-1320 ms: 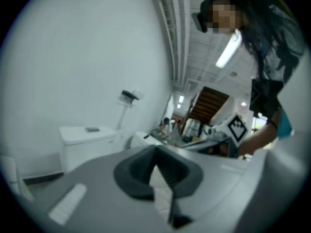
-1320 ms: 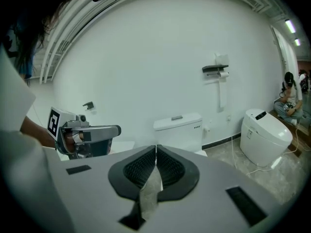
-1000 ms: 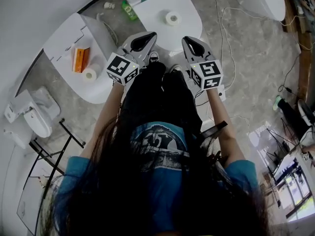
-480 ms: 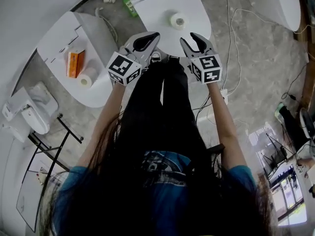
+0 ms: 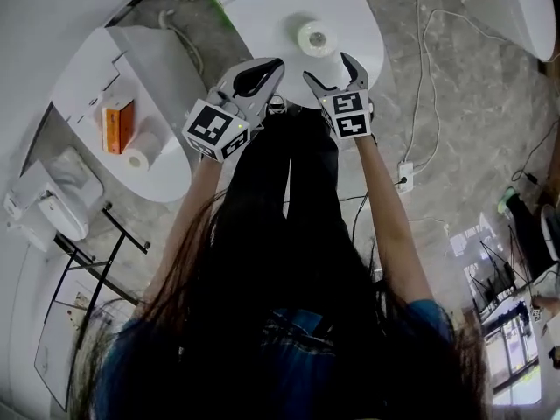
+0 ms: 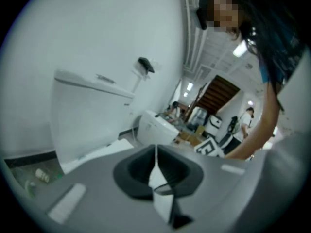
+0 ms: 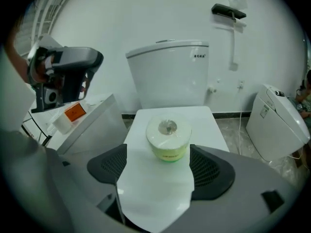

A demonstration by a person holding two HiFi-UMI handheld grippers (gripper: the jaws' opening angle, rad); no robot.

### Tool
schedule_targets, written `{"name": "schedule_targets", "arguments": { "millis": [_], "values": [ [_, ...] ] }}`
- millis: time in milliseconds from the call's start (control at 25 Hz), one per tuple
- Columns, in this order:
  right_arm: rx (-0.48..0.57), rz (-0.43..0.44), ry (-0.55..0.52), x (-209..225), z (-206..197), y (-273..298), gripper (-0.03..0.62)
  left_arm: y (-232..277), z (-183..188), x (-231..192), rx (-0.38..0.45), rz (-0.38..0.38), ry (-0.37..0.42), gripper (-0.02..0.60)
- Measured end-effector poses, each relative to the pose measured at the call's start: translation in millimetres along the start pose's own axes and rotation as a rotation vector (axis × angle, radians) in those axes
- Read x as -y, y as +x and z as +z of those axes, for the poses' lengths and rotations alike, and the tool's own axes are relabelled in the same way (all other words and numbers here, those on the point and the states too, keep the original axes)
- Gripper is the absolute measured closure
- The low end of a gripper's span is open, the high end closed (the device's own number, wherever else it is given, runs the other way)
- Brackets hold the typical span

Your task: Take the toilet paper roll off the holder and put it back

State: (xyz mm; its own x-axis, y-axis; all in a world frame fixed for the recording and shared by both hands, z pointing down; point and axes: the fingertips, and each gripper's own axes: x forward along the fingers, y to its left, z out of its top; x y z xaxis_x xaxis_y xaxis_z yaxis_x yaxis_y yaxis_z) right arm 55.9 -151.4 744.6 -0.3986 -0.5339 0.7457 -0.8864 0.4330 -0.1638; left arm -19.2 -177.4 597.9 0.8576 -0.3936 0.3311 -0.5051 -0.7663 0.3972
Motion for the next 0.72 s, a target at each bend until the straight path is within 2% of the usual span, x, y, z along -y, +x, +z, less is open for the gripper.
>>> {"name": "schedule_targets", "arguments": {
  "millis": [160, 360, 720],
  "values": [
    [-0.002, -0.038, 0.051, 15, -19, 32, 0.204, 13, -18, -2, -0.02, -0.007, -0.005, 0.581],
    [0.029, -0.036, 0.099, 24, -19, 59, 0.175, 21, -30, -7, -0.024, 0.009, -0.015, 0.581],
    [0.169, -0.032, 0.038, 27, 11, 78, 0.157, 27, -49, -28, -0.016, 0.054, -0.036, 0.581]
  ]
}}
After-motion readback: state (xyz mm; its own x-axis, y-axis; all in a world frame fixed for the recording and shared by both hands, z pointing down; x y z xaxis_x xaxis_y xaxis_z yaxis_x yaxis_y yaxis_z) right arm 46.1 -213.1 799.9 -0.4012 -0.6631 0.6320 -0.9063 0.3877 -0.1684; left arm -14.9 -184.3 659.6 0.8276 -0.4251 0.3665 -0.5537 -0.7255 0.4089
